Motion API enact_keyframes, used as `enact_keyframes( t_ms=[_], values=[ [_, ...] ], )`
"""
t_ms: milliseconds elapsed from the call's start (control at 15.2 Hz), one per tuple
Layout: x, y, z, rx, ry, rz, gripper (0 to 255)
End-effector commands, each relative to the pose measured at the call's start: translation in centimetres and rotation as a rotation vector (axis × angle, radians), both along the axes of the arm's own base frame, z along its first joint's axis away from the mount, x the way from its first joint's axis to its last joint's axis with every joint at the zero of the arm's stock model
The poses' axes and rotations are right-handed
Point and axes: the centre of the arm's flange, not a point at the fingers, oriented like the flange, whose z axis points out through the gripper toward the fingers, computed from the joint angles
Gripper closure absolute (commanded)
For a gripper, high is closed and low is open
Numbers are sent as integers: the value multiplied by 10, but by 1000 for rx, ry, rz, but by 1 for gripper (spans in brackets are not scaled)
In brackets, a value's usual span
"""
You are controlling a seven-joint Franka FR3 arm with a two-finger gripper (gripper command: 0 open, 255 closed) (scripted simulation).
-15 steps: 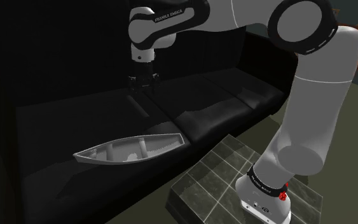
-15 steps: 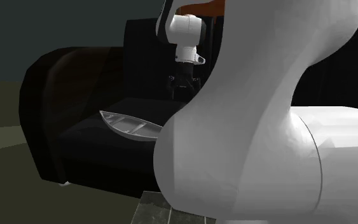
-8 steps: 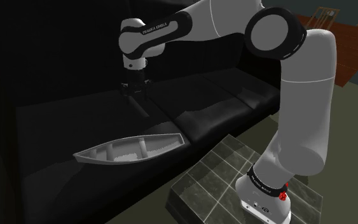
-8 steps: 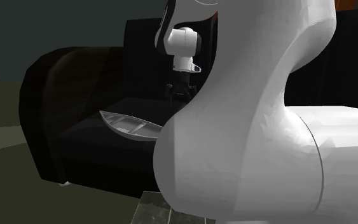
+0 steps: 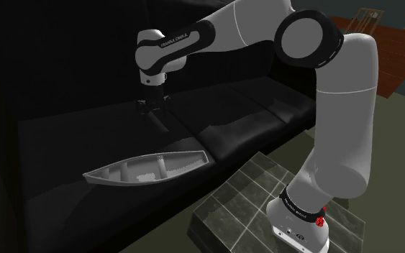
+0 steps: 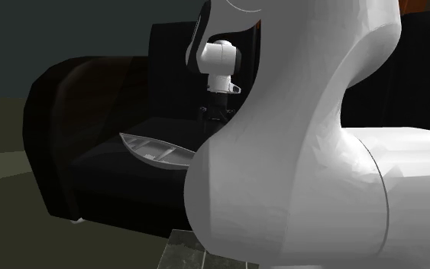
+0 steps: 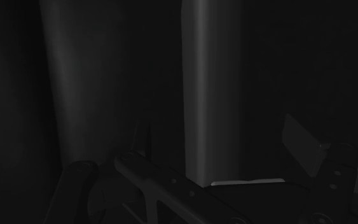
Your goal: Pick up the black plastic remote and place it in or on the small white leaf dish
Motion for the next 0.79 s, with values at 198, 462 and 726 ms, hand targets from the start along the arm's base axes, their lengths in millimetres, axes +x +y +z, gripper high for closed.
enact_keyframes(
  t_ms=[198,462,726],
  values=[
    [0,0,0,0,0,0,255],
    [1,-1,1,0,0,0,255],
    [0,-1,0,0,0,0,255]
  ],
)
